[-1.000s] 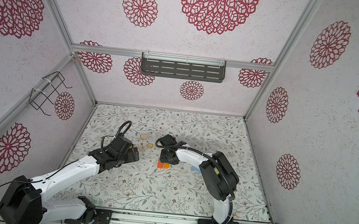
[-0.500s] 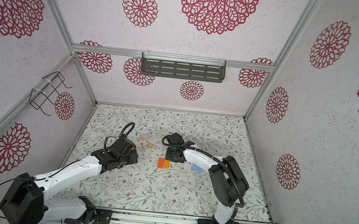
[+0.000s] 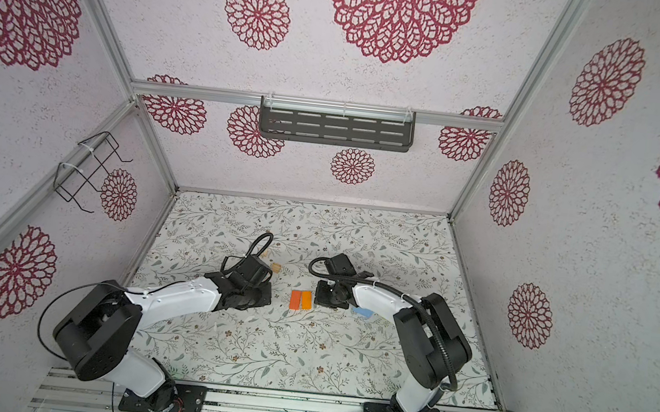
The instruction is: Build the wood block tower
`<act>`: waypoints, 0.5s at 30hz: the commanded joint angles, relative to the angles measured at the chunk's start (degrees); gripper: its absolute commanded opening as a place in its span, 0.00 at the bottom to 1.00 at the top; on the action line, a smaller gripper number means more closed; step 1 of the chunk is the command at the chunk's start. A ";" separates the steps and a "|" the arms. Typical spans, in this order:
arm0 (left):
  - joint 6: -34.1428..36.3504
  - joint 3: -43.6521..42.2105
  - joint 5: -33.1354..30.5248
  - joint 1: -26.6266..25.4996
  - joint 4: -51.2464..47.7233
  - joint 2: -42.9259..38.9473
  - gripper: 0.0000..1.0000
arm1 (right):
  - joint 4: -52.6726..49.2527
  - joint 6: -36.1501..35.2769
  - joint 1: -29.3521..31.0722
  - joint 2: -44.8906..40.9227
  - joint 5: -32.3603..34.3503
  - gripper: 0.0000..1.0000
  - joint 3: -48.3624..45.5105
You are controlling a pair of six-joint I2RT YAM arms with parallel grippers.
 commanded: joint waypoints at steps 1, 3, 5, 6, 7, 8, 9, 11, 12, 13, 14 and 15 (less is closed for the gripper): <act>-1.90 1.32 3.58 -1.02 6.42 2.53 0.00 | 5.47 -1.45 -0.28 -0.72 -4.74 0.00 -1.09; -1.98 1.89 4.05 -1.30 7.10 4.04 0.00 | 6.56 -1.45 -0.28 -0.16 -5.59 0.00 -1.48; -2.13 2.19 4.54 -1.40 7.98 5.23 0.00 | 7.01 -1.62 -0.28 0.33 -6.07 0.00 -1.54; -2.32 2.21 4.66 -1.40 8.46 5.81 0.00 | 7.34 -1.63 -0.26 0.53 -6.35 0.00 -1.56; -2.49 2.30 4.90 -1.49 9.07 6.30 0.00 | 7.58 -1.80 -0.28 0.71 -6.67 0.00 -1.57; -2.66 2.30 5.10 -1.48 9.60 6.67 0.00 | 7.73 -1.84 -0.28 0.90 -6.91 0.00 -1.52; -2.86 2.30 5.28 -1.48 10.21 7.09 0.00 | 7.89 -1.96 -0.28 1.09 -7.05 0.00 -1.48; -3.28 2.38 5.40 -1.57 11.21 7.88 0.00 | 7.99 -2.06 -0.28 1.35 -7.09 0.00 -1.48; -3.43 2.55 5.40 -1.66 11.48 8.32 0.00 | 8.05 -2.14 -0.28 1.48 -7.10 0.00 -1.48; -3.55 2.82 5.60 -1.75 11.76 8.76 0.00 | 8.13 -2.15 -0.28 1.60 -7.10 0.00 -1.48; -3.57 2.99 5.82 -1.81 12.13 9.11 0.00 | 8.17 -2.19 -0.28 1.79 -7.17 0.00 -1.48; -3.65 3.22 5.92 -1.91 12.38 9.49 0.00 | 8.18 -2.23 -0.27 1.95 -7.11 0.00 -1.48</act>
